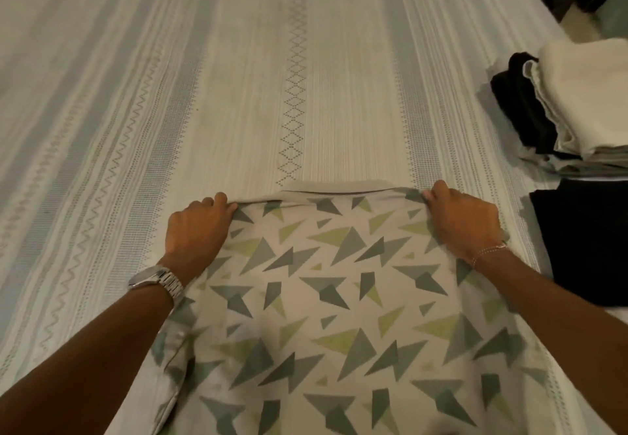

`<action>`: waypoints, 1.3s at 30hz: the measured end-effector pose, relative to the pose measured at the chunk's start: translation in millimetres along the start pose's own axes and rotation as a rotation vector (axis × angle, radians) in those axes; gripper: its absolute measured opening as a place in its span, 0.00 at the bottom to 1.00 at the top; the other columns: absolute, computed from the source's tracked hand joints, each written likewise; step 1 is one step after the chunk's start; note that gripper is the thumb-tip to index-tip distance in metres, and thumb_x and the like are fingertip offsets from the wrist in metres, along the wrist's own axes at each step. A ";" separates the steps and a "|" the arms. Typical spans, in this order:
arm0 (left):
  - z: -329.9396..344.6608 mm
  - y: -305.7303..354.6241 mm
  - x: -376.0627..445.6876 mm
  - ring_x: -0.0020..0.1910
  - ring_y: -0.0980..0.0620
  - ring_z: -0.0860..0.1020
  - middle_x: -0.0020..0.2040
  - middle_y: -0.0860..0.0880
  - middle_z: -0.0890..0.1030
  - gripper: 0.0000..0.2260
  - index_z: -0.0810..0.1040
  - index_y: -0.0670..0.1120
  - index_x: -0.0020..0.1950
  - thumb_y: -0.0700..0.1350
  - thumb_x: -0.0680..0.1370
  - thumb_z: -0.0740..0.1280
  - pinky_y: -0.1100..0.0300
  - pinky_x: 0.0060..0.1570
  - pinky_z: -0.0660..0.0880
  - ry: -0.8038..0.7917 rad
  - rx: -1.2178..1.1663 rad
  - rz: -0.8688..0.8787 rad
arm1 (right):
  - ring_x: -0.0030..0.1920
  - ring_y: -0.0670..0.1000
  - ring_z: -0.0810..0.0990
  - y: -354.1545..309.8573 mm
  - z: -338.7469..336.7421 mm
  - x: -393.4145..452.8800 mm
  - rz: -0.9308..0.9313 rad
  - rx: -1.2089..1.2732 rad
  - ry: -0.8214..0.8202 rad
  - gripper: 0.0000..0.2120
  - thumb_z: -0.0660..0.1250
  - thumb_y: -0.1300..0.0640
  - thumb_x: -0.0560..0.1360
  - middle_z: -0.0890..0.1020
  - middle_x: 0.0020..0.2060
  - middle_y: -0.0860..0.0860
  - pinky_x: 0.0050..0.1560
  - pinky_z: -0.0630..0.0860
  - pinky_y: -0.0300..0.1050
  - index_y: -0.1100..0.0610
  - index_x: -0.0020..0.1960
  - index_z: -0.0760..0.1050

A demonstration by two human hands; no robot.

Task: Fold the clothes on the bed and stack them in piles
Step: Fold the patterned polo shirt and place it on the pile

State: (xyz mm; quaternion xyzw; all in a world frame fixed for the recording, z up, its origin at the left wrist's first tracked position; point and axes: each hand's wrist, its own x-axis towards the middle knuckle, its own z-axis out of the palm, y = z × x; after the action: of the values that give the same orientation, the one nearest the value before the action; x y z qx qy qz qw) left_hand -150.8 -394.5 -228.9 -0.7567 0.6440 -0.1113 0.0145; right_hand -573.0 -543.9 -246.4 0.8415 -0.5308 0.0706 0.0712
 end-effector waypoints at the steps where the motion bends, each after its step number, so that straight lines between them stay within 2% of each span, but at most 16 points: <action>1: -2.5 2.1 -1.4 0.27 0.42 0.74 0.32 0.43 0.76 0.14 0.72 0.41 0.43 0.50 0.83 0.65 0.56 0.25 0.63 0.012 0.019 -0.009 | 0.25 0.57 0.76 -1.8 -0.6 -2.3 -0.003 -0.003 -0.011 0.20 0.50 0.47 0.86 0.78 0.29 0.55 0.26 0.70 0.45 0.58 0.43 0.68; 2: -6.2 5.0 -3.1 0.31 0.41 0.75 0.35 0.41 0.77 0.13 0.73 0.40 0.45 0.49 0.82 0.67 0.53 0.27 0.66 0.015 0.039 -0.030 | 0.26 0.57 0.76 -3.4 -3.0 -5.7 0.001 -0.010 -0.011 0.20 0.49 0.48 0.87 0.78 0.30 0.56 0.28 0.72 0.47 0.58 0.44 0.68; 4: -14.8 11.7 -8.3 0.42 0.38 0.76 0.44 0.37 0.78 0.11 0.74 0.39 0.51 0.47 0.82 0.66 0.45 0.39 0.72 -0.021 0.064 -0.099 | 0.33 0.60 0.77 -5.9 -9.4 -14.4 0.037 -0.032 0.013 0.21 0.47 0.49 0.86 0.79 0.36 0.59 0.37 0.74 0.55 0.61 0.48 0.71; 7: -27.1 25.1 -25.3 0.53 0.37 0.73 0.55 0.37 0.76 0.14 0.72 0.38 0.60 0.45 0.80 0.67 0.44 0.51 0.73 -0.049 0.051 -0.159 | 0.53 0.64 0.78 -11.5 -21.8 -37.7 0.064 -0.004 0.056 0.20 0.49 0.52 0.85 0.80 0.54 0.64 0.57 0.73 0.61 0.64 0.64 0.72; 9: -34.4 32.7 -46.4 0.53 0.37 0.73 0.56 0.37 0.76 0.14 0.71 0.38 0.61 0.42 0.78 0.69 0.44 0.51 0.73 -0.052 0.027 -0.145 | 0.67 0.66 0.72 -17.9 -29.1 -64.4 0.041 0.056 0.060 0.21 0.51 0.55 0.84 0.74 0.66 0.66 0.70 0.66 0.64 0.65 0.71 0.68; 12: -46.0 42.2 -88.0 0.51 0.35 0.74 0.54 0.35 0.76 0.12 0.73 0.37 0.58 0.41 0.78 0.68 0.41 0.49 0.74 -0.047 -0.050 -0.154 | 0.74 0.67 0.66 -26.9 -40.6 -110.9 0.014 0.081 -0.001 0.22 0.54 0.56 0.83 0.69 0.72 0.67 0.75 0.61 0.66 0.65 0.74 0.65; 19: -68.0 65.8 -221.5 0.51 0.40 0.74 0.53 0.40 0.77 0.08 0.76 0.41 0.55 0.45 0.80 0.65 0.44 0.51 0.74 -0.218 -0.125 -0.141 | 0.75 0.65 0.65 -41.5 -70.4 -249.7 0.050 0.130 -0.213 0.23 0.51 0.52 0.83 0.69 0.74 0.65 0.75 0.63 0.65 0.62 0.72 0.69; 21: -72.9 69.1 -259.5 0.53 0.39 0.74 0.56 0.40 0.77 0.09 0.75 0.42 0.57 0.45 0.81 0.63 0.44 0.51 0.75 -0.262 -0.150 -0.153 | 0.76 0.65 0.65 -44.1 -77.1 -286.9 0.084 0.127 -0.258 0.25 0.50 0.51 0.84 0.68 0.74 0.65 0.74 0.64 0.65 0.63 0.75 0.67; 24: -82.4 72.3 -303.6 0.56 0.36 0.75 0.58 0.37 0.77 0.12 0.75 0.41 0.60 0.47 0.80 0.66 0.41 0.52 0.76 -0.304 -0.164 -0.173 | 0.75 0.66 0.66 -46.4 -84.8 -332.9 0.168 0.165 -0.323 0.26 0.49 0.50 0.84 0.67 0.74 0.66 0.72 0.67 0.67 0.63 0.76 0.65; 26: -91.3 74.1 -333.6 0.53 0.37 0.75 0.56 0.37 0.77 0.12 0.76 0.41 0.58 0.47 0.79 0.67 0.42 0.48 0.76 -0.313 -0.170 -0.204 | 0.73 0.67 0.67 -49.9 -90.7 -363.7 0.202 0.190 -0.322 0.26 0.48 0.49 0.84 0.68 0.74 0.66 0.70 0.70 0.67 0.62 0.75 0.66; 29: -101.3 73.6 -379.6 0.49 0.37 0.75 0.54 0.38 0.76 0.13 0.76 0.42 0.60 0.44 0.77 0.68 0.42 0.43 0.76 -0.340 -0.188 -0.282 | 0.66 0.69 0.73 -54.9 -103.8 -407.6 0.252 0.210 -0.286 0.25 0.51 0.51 0.83 0.71 0.69 0.68 0.62 0.76 0.66 0.64 0.73 0.69; 31: -108.3 75.0 -414.1 0.50 0.37 0.74 0.55 0.38 0.75 0.16 0.73 0.43 0.66 0.45 0.79 0.66 0.42 0.44 0.76 -0.373 -0.234 -0.373 | 0.57 0.69 0.76 -56.5 -115.5 -437.2 0.307 0.168 -0.228 0.21 0.57 0.54 0.82 0.74 0.63 0.68 0.51 0.78 0.63 0.65 0.70 0.70; 34: -117.8 80.3 -457.8 0.49 0.35 0.76 0.55 0.37 0.74 0.14 0.67 0.38 0.63 0.44 0.81 0.63 0.46 0.41 0.74 -0.396 -0.441 -0.605 | 0.44 0.66 0.77 -53.7 -130.0 -474.4 0.394 0.195 -0.215 0.18 0.66 0.58 0.80 0.76 0.53 0.68 0.39 0.76 0.57 0.67 0.65 0.70; 37: -126.4 86.2 -504.2 0.48 0.34 0.79 0.52 0.34 0.79 0.15 0.68 0.34 0.58 0.44 0.82 0.65 0.47 0.42 0.74 -0.395 -0.590 -0.782 | 0.38 0.63 0.78 -49.0 -148.6 -517.6 0.519 0.346 -0.291 0.14 0.66 0.53 0.81 0.77 0.45 0.64 0.36 0.71 0.49 0.66 0.55 0.72; 39: -135.1 90.8 -532.6 0.51 0.33 0.79 0.54 0.33 0.80 0.16 0.72 0.33 0.59 0.46 0.82 0.66 0.47 0.46 0.75 -0.416 -0.643 -0.817 | 0.36 0.58 0.77 -44.0 -160.5 -540.6 0.618 0.407 -0.390 0.16 0.63 0.48 0.82 0.78 0.39 0.57 0.36 0.71 0.48 0.62 0.48 0.71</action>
State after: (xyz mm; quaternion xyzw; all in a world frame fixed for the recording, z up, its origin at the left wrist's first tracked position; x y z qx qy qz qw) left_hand -342.0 127.3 -191.9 -0.9171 0.2833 0.2460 -0.1346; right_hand -770.7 -16.4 -196.2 0.6371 -0.7371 0.0313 -0.2231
